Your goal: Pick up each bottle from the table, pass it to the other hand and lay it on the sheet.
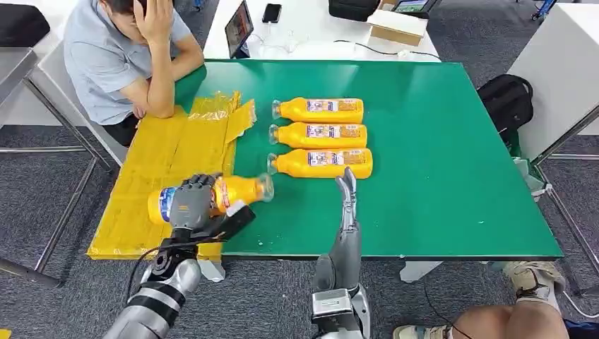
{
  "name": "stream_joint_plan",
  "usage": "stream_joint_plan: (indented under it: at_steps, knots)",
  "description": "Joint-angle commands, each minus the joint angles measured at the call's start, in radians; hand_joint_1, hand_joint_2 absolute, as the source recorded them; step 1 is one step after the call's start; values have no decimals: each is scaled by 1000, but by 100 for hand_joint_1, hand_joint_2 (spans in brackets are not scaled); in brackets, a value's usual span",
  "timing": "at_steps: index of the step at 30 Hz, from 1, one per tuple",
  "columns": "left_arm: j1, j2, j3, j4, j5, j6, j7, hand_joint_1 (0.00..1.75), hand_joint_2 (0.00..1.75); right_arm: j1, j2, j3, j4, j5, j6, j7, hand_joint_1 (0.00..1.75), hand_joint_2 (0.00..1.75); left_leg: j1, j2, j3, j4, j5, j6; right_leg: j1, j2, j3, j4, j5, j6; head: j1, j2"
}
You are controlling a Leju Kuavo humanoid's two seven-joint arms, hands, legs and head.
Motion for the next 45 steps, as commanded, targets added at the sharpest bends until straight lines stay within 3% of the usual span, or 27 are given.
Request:
stream_joint_plan:
  at_steps: [1, 7, 8, 9, 10, 11, 18, 19, 22, 25, 28, 32, 34, 45]
  knots:
    - [-155, 56, -62, 391, -50, -98, 17, 175, 175, -50, -49, 47, 111, -35, 3, 2, 0, 0, 1, 1, 4, -1, -1, -1, 1, 0, 4, -2, -1, -1, 0, 0]
    - [-164, 48, -3, 453, 9, -145, -27, 175, 175, -66, -47, 70, 150, -46, 20, 2, 0, 0, 0, 2, 5, -2, -1, -1, 0, 1, 6, -1, -1, -1, 0, 0]
    - [-161, 45, 26, 465, 46, -167, -49, 155, 175, -68, -48, 73, 158, -48, 18, 2, 0, 0, 1, 4, 8, -2, -1, -1, 1, 3, 9, -3, -1, -2, 0, 0]
    - [-161, 45, 26, 465, 46, -167, -49, 155, 175, -68, -48, 73, 158, -48, 18, 2, 0, 0, 1, 4, 9, -3, -1, -1, 1, 3, 9, -2, 0, -2, 0, 0]
    - [-156, 45, 39, 466, 63, -166, -62, 73, 175, -68, -49, 73, 162, -48, 18, 2, 0, 0, 0, 2, 9, -2, -1, -1, 1, 2, 9, -2, -1, -2, 1, 0]
    - [-153, 40, 56, 466, 86, -171, -80, 44, 175, -69, -51, 74, 163, -52, 18, 2, 0, 0, 0, 2, 9, -2, -1, -1, 0, 2, 10, -2, -1, -1, 0, 0]
    - [-153, 40, 56, 466, 86, -171, -80, 44, 175, -69, -51, 74, 163, -52, 18, 2, 0, 0, 0, 5, 17, -3, -2, -2, 1, 4, 16, -2, 0, -2, 0, 0]
    - [-153, 40, 56, 466, 86, -171, -80, 0, 175, -69, -51, 74, 163, -52, 18, 2, 0, 0, 0, 3, 17, -3, -2, -2, 1, 3, 16, -2, -1, -2, 0, 0]
    - [-131, 14, 168, 423, 296, -336, -271, 0, 175, -72, -58, 79, 168, -62, 36, 2, 0, 0, 0, 3, 18, -3, -2, -2, 1, 3, 17, -2, -1, -2, 1, 0]
    - [-103, 2, 218, 334, 446, -481, -379, 0, 175, -83, -62, 91, 178, -77, 45, 2, 0, 0, 0, 1, 18, -3, -1, -2, 1, 1, 18, -2, -1, -2, 0, 0]
    - [-71, -11, 238, 224, 566, -579, -401, 0, 175, -90, -67, 103, 186, -87, 44, 2, 0, 0, 0, -5, 20, -2, -1, -2, 1, -5, 20, -1, -6, -2, 0, 0]
    - [-71, -11, 238, 224, 566, -579, -401, 0, 175, -90, -67, 103, 186, -87, 44, 2, 0, 0, 0, -2, 21, -4, -2, -3, 1, -2, 15, -3, -6, -2, 1, 0]
    - [-71, -11, 238, 224, 566, -579, -401, 0, 175, -90, -67, 103, 186, -87, 44, 2, 0, 0, 0, -3, 21, -3, -1, -1, 1, -4, 23, -2, -3, -2, 0, 0]
    - [-71, -11, 238, 224, 566, -579, -401, 0, 175, -90, -67, 103, 186, -87, 44, 2, 0, 0, 1, -2, 19, -3, -1, -1, 2, -4, 20, -2, -3, -1, 0, 0]
